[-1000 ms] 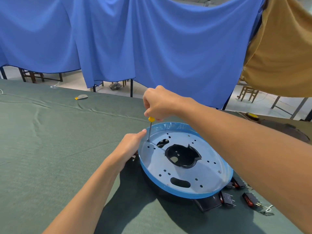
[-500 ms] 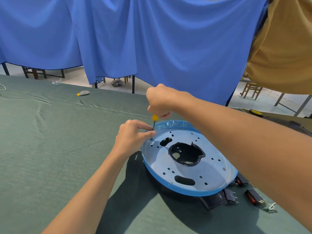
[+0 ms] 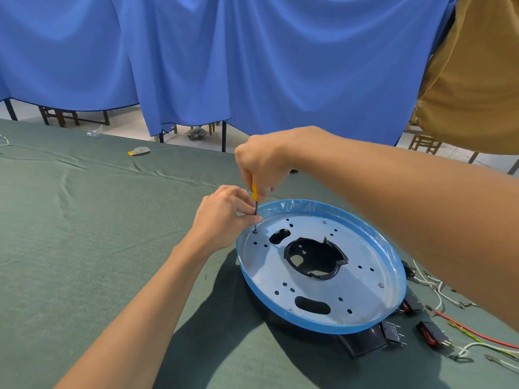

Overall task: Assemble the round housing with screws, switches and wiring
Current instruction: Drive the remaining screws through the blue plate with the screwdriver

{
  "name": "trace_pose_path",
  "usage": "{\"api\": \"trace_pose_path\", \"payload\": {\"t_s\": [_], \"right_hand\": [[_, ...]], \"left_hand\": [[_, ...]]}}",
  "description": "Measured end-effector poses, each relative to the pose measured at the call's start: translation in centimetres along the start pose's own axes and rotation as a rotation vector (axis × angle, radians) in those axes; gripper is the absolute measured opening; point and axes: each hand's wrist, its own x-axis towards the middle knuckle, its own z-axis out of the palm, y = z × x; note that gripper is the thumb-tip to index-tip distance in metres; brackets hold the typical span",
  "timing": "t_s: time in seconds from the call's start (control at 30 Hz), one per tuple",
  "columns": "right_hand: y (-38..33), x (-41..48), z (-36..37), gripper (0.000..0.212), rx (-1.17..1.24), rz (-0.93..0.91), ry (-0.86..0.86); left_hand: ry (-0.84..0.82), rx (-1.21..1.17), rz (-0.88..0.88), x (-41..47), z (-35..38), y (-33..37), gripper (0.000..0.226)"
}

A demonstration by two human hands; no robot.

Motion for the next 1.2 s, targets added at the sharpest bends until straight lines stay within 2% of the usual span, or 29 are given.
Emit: {"api": "trace_pose_path", "payload": {"t_s": [0.1,0.2,0.37,0.47,0.57,0.63,0.7,0.83,0.93,1.07,1.2], "right_hand": [[-0.2,0.8,0.1,0.023,0.062,0.054,-0.046],[-0.5,1.4,0.0,0.021,0.099,0.116,-0.093],[0.0,0.8,-0.1,0.020,0.250,0.248,-0.194],[-0.2,0.3,0.2,0.022,0.215,0.223,-0.156],[-0.6,-0.1,0.1,0.032,-0.017,0.116,0.036],[-0.7,-0.4,0.1,0.033,-0.118,0.006,0.096],[-0.7,-0.5,0.5,0.032,-0.136,-0.067,0.071],[-0.8,-0.1,0.9,0.033,-0.089,-0.067,0.031],[-1.0,0.6,0.8,0.026,-0.038,0.002,-0.019],[-1.3,1.5,0.3,0.017,0.068,0.122,-0.181],[-1.4,1.8,-0.2,0.019,0.137,0.213,-0.307]], "left_hand": [[-0.055,0.011,0.031,0.1,-0.2,-0.3,0.011],[-0.039,0.064,0.049,-0.3,0.0,-0.1,0.011],[0.118,-0.190,-0.100,-0.9,0.4,0.8,0.018],[0.135,-0.176,-0.094,-1.1,0.5,0.9,0.013],[0.177,-0.130,-0.050,-1.2,0.4,1.1,0.010],[0.177,-0.108,-0.022,-1.1,0.3,1.0,0.011],[0.167,-0.098,0.002,-1.1,0.3,0.9,0.010],[0.142,-0.081,0.050,-1.2,0.3,0.7,0.008],[0.147,-0.113,0.037,-1.4,0.4,0.7,0.007],[0.139,-0.142,-0.032,-1.2,0.7,0.9,0.007],[0.107,-0.142,-0.065,-1.0,0.8,0.7,0.006]]}}
